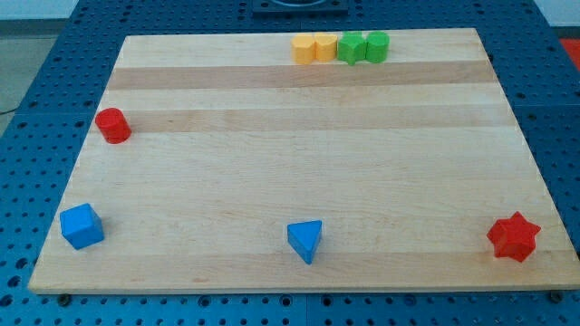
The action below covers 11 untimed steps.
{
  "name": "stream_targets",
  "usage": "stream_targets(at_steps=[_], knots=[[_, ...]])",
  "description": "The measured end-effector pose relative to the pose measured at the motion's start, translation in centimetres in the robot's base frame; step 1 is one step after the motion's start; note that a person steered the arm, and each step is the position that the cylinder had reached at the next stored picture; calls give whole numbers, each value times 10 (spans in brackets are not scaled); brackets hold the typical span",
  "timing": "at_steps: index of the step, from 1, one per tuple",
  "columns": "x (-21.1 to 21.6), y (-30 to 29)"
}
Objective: Move the red star towards the center
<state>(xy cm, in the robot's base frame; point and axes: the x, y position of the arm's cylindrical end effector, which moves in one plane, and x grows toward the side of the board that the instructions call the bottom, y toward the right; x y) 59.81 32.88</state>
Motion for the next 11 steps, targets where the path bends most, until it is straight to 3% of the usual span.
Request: stream_targets(at_steps=[2,4,6,11], knots=[[11,-57],[-30,-90],[-45,-144],[-37,-155]])
